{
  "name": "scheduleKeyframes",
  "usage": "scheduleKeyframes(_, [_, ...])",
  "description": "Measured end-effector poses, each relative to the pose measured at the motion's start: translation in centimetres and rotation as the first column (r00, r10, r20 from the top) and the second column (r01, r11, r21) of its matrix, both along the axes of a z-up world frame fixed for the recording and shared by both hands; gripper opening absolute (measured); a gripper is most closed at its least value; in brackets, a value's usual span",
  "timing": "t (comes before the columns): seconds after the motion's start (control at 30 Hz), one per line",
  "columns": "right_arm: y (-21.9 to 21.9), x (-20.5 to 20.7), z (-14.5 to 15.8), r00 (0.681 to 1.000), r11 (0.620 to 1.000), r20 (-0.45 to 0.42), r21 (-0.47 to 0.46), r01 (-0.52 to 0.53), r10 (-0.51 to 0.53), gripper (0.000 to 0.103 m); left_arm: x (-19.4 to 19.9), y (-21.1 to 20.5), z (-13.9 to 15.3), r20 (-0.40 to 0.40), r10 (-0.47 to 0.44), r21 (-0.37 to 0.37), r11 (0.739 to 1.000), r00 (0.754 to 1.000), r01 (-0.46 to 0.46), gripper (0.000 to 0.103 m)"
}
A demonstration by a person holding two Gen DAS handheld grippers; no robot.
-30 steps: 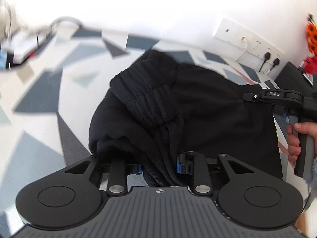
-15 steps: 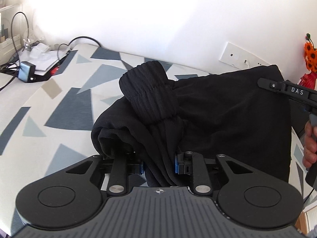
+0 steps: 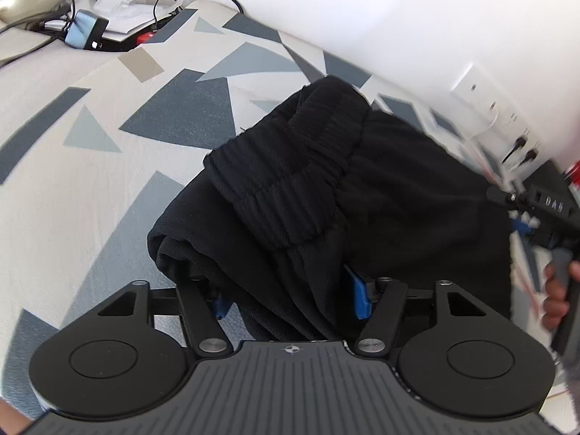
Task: Fold clothes
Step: 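Lift the folded trousers off the bed with both grippers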
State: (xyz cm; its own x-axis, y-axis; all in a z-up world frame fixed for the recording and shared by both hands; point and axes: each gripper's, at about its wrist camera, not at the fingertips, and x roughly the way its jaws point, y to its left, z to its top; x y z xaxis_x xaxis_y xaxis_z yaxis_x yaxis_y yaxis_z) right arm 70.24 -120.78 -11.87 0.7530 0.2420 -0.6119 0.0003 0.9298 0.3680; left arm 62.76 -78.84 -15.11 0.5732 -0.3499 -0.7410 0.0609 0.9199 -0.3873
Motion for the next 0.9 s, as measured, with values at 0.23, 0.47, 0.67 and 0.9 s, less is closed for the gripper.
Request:
scheduleKeyframes(0.23, [-2.4, 0.5, -3.7, 0.993, 0.992, -0.111, 0.112, 0.053, -0.041, 0.086, -0.3, -1.5, -0.5, 0.028, -0.059, 0.029, 0.998, 0.998, 0.058, 0.094])
scheduleKeyframes(0.47, [-1.0, 1.7, -4.9, 0.996, 0.995, -0.087, 0.096, -0.017, 0.025, 0.102, 0.9, -4.1, -0.6, 0.024, -0.061, 0.149, 0.987, 0.998, 0.057, 0.102])
scheduleKeyframes(0.67, [0.8, 2.6, -4.8, 0.994, 0.995, -0.073, 0.064, -0.074, 0.079, 0.102, 1.2, -4.7, -0.6, 0.013, -0.048, 0.186, 0.982, 0.999, 0.045, 0.102])
scheduleKeyframes(0.9, [2.2, 3.1, -4.4, 0.991, 0.992, -0.07, 0.056, -0.109, 0.113, 0.041, 1.4, -4.2, 0.5, 0.026, -0.045, 0.155, 0.987, 0.999, 0.04, 0.044])
